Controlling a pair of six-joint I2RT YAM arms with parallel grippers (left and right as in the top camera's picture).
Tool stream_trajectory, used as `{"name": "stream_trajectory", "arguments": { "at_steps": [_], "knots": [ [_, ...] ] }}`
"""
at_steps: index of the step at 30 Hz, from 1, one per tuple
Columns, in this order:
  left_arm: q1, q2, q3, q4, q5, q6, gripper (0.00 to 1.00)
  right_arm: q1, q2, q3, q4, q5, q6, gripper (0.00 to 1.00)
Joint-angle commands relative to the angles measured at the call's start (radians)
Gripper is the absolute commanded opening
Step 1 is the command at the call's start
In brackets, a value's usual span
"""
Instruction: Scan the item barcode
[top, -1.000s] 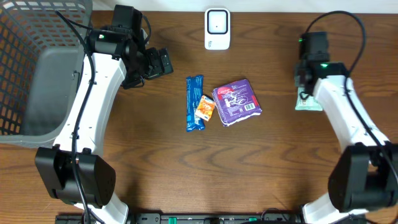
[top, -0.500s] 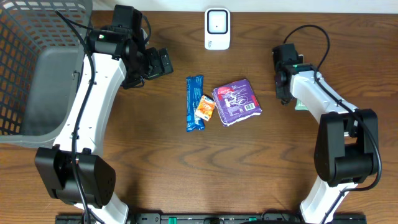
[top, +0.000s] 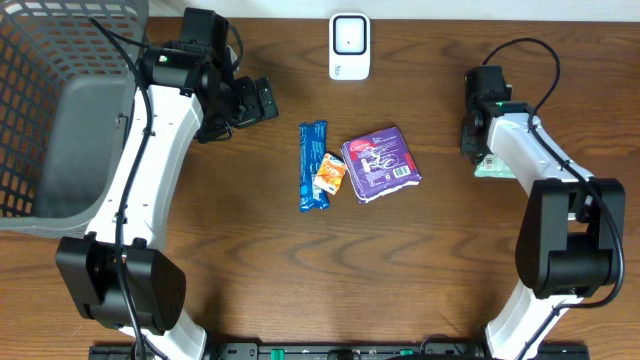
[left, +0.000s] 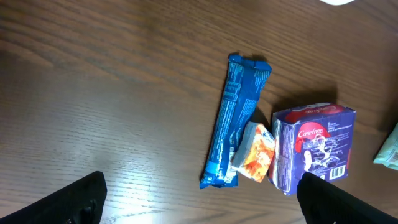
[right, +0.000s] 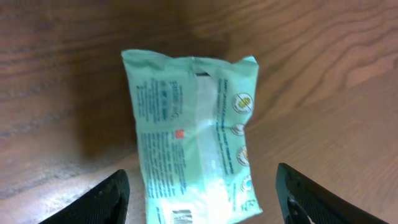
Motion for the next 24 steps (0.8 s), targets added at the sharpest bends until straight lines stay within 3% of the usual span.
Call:
{"name": "stream_trajectory", "arguments": {
  "at_steps": [1, 8, 10, 14, 19, 24],
  "knots": [
    [0.003, 0.002, 0.005, -0.002, -0.014, 0.01, 0.98, 0.007, 0.057, -0.003, 0.015, 0.017, -0.007, 0.71],
    [0.003, 0.002, 0.005, -0.002, -0.014, 0.01, 0.98, 0.007, 0.166, -0.003, 0.042, 0.063, -0.006, 0.64],
    [0.003, 0.002, 0.005, -0.002, -0.014, 0.01, 0.98, 0.007, 0.194, -0.003, 0.057, 0.063, -0.006, 0.55],
    [0.003, 0.002, 0.005, -0.002, -0.014, 0.01, 0.98, 0.007, 0.211, -0.003, 0.067, 0.054, 0.002, 0.04],
    [0.003, 0.002, 0.005, -0.002, -0.014, 0.01, 0.98, 0.007, 0.17, 0.006, 0.048, -0.009, 0.017, 0.01],
    [0.003, 0.002, 0.005, -0.002, -0.014, 0.01, 0.98, -0.008, 0.039, 0.018, 0.037, -0.191, 0.013, 0.01]
  ]
}}
